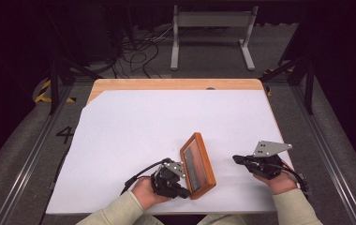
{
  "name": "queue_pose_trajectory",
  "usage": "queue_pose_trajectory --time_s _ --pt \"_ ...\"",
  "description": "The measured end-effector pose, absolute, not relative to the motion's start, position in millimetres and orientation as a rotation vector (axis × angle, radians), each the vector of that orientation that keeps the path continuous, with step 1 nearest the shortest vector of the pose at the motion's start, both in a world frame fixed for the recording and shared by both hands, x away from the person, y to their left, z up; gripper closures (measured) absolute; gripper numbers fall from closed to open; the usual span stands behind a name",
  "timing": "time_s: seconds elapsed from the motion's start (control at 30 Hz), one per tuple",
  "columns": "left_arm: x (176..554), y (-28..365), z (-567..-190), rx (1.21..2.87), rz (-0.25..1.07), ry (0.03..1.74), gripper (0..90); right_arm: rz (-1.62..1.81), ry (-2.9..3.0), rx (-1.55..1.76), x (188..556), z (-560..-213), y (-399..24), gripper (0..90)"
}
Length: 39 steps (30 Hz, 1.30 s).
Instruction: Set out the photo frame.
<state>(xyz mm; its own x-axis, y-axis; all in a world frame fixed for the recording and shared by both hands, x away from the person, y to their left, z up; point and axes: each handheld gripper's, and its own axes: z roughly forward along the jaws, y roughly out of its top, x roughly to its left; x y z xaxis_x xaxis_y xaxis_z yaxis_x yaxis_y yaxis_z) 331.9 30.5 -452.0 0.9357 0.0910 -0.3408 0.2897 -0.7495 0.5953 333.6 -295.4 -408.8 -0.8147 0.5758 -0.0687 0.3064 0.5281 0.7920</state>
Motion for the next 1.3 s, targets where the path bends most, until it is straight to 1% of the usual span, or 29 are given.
queue_pose_trajectory --time_s 0.13,0.33,0.77,0.93,1.1,1.2,1.3 --pt "330.1 16.4 -453.0 2.397 -0.395 0.242 89.6 1.177 2.448 0.735 333.7 -408.8 -295.6 89.8" --pt "325.9 -4.0 -452.6 2.397 -0.375 0.208 89.6 1.179 2.444 0.74 333.2 -408.3 -296.4 89.8" --pt "324.0 -29.3 -452.8 2.378 -0.331 0.249 89.6 1.186 2.434 0.758 332.0 -407.4 -299.4 89.8" --pt "322.5 -32.8 -452.3 2.377 -0.306 0.257 89.6 1.18 2.439 0.771 329.6 -407.3 -300.0 89.7" --pt "321.1 -32.5 -452.2 2.376 -0.296 0.272 89.6 1.167 2.461 0.789 313.5 -413.9 -306.6 89.8" --pt "321.7 -25.3 -449.9 2.38 -0.293 0.27 89.5 1.173 2.48 0.783 304.1 -416.3 -305.9 89.8" --pt "323.0 -9.3 -444.2 2.361 -0.288 0.289 89.0 1.178 2.51 0.763 296.1 -418.5 -301.0 89.8"
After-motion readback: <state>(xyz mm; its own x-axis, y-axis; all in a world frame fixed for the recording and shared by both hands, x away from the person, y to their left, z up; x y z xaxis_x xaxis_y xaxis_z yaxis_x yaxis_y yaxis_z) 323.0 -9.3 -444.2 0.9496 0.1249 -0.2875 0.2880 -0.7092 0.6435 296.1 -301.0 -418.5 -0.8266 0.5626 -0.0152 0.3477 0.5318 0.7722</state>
